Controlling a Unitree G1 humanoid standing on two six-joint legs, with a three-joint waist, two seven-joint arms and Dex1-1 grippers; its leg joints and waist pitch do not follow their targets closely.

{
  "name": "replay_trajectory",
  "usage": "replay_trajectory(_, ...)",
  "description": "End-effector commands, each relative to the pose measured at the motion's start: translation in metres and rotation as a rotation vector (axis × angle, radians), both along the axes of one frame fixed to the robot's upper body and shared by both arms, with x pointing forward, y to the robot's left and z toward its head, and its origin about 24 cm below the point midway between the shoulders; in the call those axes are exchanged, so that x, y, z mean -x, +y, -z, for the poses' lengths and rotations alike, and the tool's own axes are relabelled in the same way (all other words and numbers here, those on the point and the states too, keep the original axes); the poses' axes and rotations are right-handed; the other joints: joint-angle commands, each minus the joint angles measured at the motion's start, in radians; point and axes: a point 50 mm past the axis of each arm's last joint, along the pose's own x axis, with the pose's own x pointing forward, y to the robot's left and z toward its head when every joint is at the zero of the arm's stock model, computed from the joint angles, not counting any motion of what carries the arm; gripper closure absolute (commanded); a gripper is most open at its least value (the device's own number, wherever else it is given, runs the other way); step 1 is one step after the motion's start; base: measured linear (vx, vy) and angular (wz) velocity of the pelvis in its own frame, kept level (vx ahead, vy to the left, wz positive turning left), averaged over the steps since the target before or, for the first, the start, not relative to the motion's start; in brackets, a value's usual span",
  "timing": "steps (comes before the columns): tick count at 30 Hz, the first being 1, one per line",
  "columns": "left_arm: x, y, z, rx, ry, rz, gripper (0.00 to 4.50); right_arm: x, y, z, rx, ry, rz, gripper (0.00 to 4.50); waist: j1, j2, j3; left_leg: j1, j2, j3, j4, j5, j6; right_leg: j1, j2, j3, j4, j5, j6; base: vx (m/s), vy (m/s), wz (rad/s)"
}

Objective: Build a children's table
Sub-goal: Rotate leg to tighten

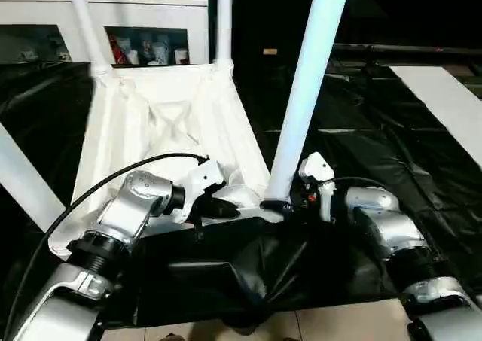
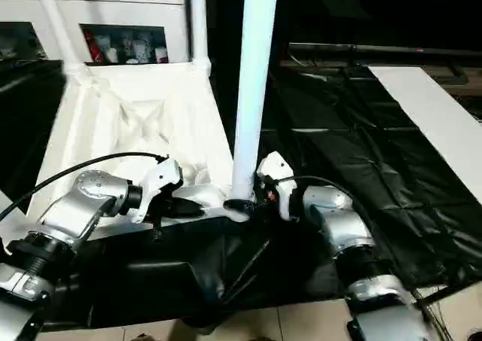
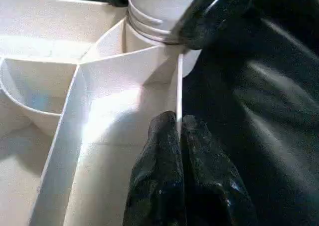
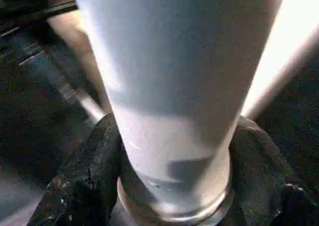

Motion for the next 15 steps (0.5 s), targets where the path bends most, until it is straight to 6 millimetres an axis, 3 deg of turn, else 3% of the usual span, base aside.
replay_trajectory(1, -0.006, -0.003, 0.009, -0.003, 0.004, -0.127, 4.50, -0.005, -0.004, 0.011, 0.014, 0.042, 0.167, 1.84, -0.006, -0.007, -0.051, 0.011, 0.023, -0.005, -0.071, -0.194, 0.016, 0.043, -0.071, 0.041, -0.084, -0.313, -0.189, 0.000, 0.000, 0.00)
replay_trajectory(4, -0.014, -0.007, 0.012, -0.022, -0.018, -0.237, 4.50, -0.009, 0.003, 0.015, -0.012, 0.066, 0.292, 1.85, -0.008, -0.005, -0.051, 0.012, 0.023, -0.009, -0.071, -0.228, 0.010, 0.041, -0.074, 0.040, -0.093, -0.399, -0.156, 0.000, 0.000, 0.00)
replay_trajectory(8, -0.022, -0.022, 0.014, -0.043, -0.060, -0.327, 4.50, -0.016, 0.026, 0.020, -0.021, 0.108, 0.491, 1.85, -0.012, -0.001, -0.051, 0.015, 0.020, -0.010, -0.073, -0.236, -0.003, 0.035, -0.071, 0.040, -0.098, -0.421, -0.141, 0.000, 0.000, 0.00)
replay_trajectory(12, -0.020, -0.032, 0.014, -0.044, -0.072, -0.273, 4.50, -0.015, 0.052, 0.014, -0.055, 0.089, 0.417, 1.85, -0.014, 0.000, -0.055, 0.009, 0.022, -0.012, -0.076, -0.222, -0.001, 0.039, -0.070, 0.040, -0.090, -0.342, -0.152, 0.000, 0.000, 0.00)
replay_trajectory(15, -0.018, -0.032, 0.014, -0.045, -0.072, -0.246, 4.50, -0.013, 0.058, 0.009, -0.099, 0.072, 0.353, 1.85, -0.013, -0.001, -0.055, 0.007, 0.021, -0.009, -0.075, -0.215, 0.012, 0.042, -0.069, 0.041, -0.086, -0.290, -0.171, 0.000, 0.000, 0.00)
